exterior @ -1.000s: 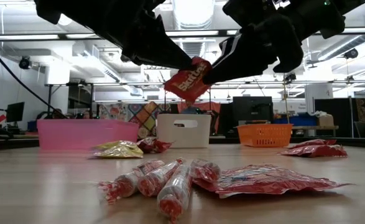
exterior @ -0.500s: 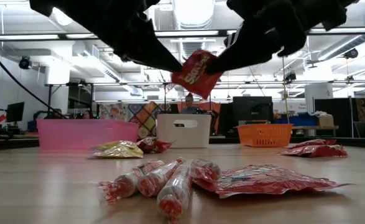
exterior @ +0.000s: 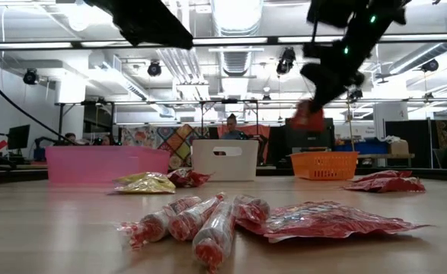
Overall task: Sort candy
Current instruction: Put the red candy into the orange bin
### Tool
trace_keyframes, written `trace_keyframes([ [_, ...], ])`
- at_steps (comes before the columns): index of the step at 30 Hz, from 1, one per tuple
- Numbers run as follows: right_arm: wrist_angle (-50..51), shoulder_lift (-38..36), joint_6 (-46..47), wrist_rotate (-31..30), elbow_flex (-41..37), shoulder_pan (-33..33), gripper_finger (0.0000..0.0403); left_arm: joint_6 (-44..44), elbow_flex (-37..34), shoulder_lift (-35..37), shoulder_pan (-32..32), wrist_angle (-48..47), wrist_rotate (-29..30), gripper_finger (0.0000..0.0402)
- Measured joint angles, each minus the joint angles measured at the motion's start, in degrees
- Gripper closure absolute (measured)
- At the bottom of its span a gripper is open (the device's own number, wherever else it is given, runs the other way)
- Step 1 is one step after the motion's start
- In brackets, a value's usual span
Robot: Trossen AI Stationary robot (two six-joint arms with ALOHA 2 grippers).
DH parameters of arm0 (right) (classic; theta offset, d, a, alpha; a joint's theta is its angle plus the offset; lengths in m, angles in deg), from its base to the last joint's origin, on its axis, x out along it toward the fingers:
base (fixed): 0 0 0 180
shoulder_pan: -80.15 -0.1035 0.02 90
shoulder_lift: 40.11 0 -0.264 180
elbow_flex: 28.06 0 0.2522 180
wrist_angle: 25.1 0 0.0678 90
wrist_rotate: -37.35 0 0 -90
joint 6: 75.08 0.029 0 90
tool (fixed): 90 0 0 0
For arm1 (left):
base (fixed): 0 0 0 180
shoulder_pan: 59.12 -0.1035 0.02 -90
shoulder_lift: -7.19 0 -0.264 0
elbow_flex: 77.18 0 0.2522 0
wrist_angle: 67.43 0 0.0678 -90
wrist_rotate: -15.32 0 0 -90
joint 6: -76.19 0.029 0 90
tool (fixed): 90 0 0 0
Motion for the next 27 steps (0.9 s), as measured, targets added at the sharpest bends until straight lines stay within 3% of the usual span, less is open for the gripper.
trace_keyframes([
  [6,1.6,4.1,2.7,7.9,0.0,11.6,0.0390,0.0,0.0,0.9,0.0,-0.4,2.3,0.0324],
  [15,1.0,9.3,2.8,7.9,-0.1,13.8,0.0387,0.0,0.0,0.3,0.0,-1.3,2.6,0.0324],
  [23,-0.3,12.6,2.8,8.5,-0.1,13.6,0.0303,0.0,0.0,0.3,0.0,-1.2,2.7,0.0324],
  [27,-1.4,11.8,2.8,13.0,-0.1,13.6,0.0276,0.0,0.0,0.3,0.0,-1.3,2.7,0.0324],
])
